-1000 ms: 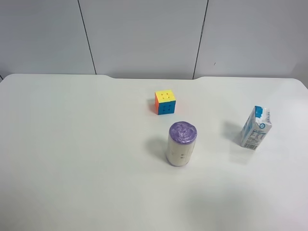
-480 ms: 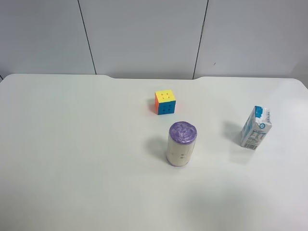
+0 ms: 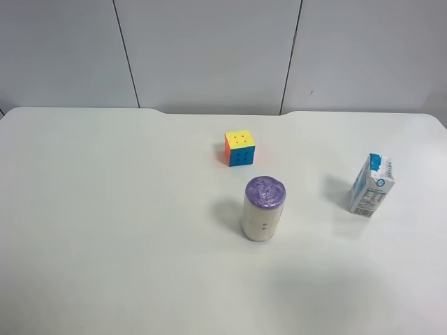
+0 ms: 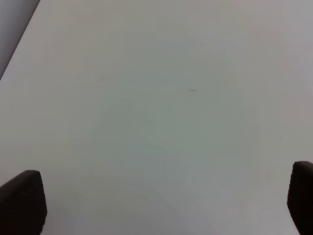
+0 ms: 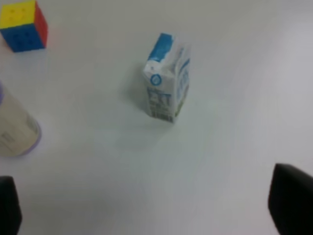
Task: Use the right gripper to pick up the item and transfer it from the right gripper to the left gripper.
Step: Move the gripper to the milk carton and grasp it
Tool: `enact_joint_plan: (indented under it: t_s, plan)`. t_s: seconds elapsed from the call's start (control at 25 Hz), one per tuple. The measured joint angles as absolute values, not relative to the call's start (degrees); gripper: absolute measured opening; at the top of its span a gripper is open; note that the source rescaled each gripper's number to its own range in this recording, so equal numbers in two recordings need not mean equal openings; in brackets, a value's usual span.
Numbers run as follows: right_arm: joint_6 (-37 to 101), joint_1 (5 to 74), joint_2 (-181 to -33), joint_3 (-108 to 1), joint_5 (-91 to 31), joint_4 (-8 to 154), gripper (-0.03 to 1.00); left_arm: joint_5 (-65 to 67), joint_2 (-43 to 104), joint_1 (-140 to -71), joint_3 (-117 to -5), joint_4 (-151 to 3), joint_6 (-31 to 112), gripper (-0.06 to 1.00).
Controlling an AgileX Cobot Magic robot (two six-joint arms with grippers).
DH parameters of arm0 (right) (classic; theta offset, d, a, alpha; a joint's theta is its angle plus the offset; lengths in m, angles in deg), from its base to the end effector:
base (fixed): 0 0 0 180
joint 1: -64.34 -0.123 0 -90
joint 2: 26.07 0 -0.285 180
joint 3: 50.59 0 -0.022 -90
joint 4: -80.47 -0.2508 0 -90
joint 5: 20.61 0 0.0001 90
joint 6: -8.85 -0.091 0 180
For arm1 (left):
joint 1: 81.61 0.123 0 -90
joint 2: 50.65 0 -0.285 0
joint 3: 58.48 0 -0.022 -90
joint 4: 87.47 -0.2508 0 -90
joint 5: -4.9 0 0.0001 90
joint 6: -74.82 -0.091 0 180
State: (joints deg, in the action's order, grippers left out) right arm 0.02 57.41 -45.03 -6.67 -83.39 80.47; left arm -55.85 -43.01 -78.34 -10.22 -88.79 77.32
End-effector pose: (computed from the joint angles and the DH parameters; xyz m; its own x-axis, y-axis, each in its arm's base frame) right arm 0.0174 0.0021 0.2964 -0.5904 0.0829 -0.8029 -0.0304 0.9917 0.1247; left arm -0.0059 0.0015 0.2788 -0.4450 -0.0578 -0.8936 -0.0894 0.9958 -0.0199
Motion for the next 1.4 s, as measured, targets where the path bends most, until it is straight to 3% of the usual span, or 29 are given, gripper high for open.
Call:
enact_joint_plan:
  t_s: [0.76,1.16,1.4]
  plan:
    - [-16.0,57.4,-102.3,-34.5,-87.9,84.1,1.00,-55.9,-43.0,-78.3,-10.2,-88.8,77.3,1.00]
    - [-18.1,58.7,-117.7,-37.4,-87.5,83.6,1.00,-55.9,-43.0,-78.3,-10.2,-88.8,77.3,1.00]
    - [-15.7,64.1,-122.7,-37.4,-84.0,80.5,1.00,-55.9,-43.0,-78.3,-10.2,-88.8,77.3,1.00]
